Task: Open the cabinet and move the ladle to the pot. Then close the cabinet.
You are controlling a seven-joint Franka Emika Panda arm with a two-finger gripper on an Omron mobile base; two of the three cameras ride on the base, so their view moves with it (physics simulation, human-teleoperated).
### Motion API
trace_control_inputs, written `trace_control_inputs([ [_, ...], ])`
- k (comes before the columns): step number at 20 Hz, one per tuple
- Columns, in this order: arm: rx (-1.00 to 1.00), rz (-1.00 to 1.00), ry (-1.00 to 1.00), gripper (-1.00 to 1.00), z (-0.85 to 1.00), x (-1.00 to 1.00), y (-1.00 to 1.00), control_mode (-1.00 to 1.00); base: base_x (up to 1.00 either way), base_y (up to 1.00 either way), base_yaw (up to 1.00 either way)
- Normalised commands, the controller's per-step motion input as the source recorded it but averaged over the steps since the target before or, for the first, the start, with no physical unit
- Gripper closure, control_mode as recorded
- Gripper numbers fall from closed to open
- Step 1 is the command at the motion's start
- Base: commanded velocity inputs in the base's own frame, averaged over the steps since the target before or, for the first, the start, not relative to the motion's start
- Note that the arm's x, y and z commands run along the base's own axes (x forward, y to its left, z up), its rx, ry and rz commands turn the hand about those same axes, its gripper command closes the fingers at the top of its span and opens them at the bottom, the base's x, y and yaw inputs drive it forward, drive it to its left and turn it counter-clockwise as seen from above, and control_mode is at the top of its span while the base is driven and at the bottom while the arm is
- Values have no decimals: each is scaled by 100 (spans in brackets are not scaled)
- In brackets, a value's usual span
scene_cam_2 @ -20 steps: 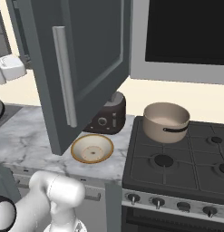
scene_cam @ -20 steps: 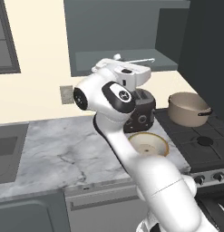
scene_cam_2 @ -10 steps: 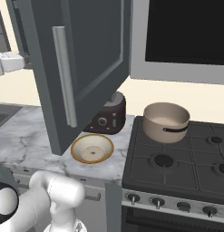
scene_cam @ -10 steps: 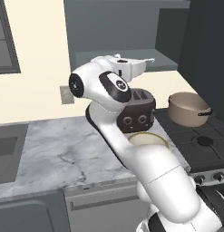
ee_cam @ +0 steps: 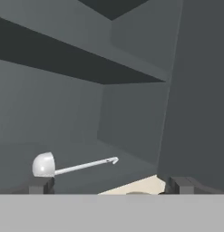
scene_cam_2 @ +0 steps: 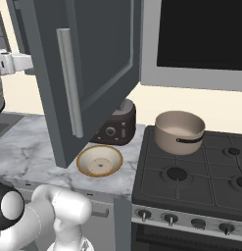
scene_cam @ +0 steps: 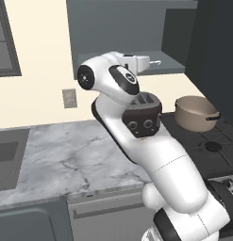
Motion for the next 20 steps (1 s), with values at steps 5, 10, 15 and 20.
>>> trace_control_inputs([
  [5, 1, 9, 3, -100, 0, 42, 0, -100, 0, 0, 0],
  [10, 0, 10, 15, -100, 0, 32, 0, -100, 0, 0, 0],
  [15, 0, 13, 18, -100, 0, 18, 0, -100, 0, 0, 0],
  [20, 3, 8, 15, -100, 0, 9, 0, -100, 0, 0, 0],
])
